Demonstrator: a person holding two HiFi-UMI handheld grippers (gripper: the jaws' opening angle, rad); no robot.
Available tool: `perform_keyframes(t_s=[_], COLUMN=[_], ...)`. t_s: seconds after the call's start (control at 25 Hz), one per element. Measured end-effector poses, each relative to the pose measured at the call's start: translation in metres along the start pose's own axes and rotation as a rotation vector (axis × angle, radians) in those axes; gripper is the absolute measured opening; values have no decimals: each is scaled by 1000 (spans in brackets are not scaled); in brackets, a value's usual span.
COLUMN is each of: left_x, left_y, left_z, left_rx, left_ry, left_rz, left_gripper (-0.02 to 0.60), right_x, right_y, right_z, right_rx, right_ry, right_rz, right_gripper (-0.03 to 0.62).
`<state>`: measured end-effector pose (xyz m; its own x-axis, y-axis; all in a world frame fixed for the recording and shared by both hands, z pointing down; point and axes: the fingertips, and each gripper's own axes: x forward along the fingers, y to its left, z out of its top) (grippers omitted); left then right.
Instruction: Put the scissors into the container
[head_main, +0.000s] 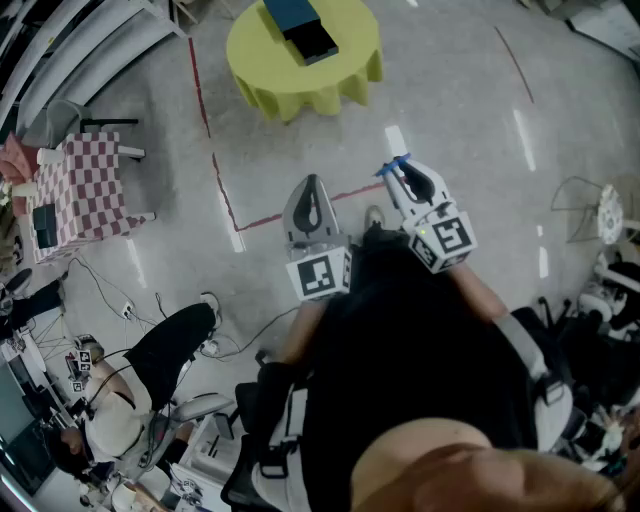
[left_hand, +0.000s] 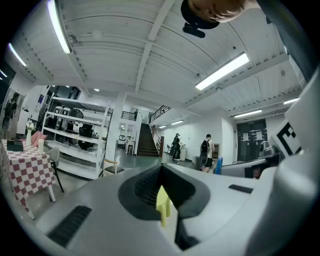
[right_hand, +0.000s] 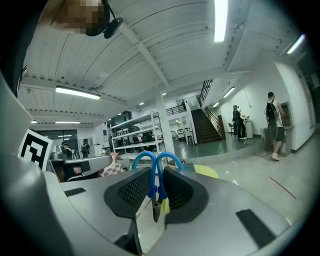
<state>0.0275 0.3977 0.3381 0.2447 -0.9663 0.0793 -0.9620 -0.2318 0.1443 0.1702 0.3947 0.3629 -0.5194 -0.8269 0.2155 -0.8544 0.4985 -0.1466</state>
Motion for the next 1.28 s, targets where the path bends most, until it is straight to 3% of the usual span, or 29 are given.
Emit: perform_keyframes(t_s=[0.52, 1.28], left_x=[1, 49], left_y=[-24, -66], left_z=[-5, -19], left_rx=[-8, 13], left_ry=[16, 50], left_rz=[1, 34], left_gripper=[-2, -2], right_x=[-20, -15], right_y=[-16, -77], right_z=[1, 2], right_rx=[32, 55], right_ry=[-6, -21], right_rz=[-10, 67], right_gripper=[83, 83])
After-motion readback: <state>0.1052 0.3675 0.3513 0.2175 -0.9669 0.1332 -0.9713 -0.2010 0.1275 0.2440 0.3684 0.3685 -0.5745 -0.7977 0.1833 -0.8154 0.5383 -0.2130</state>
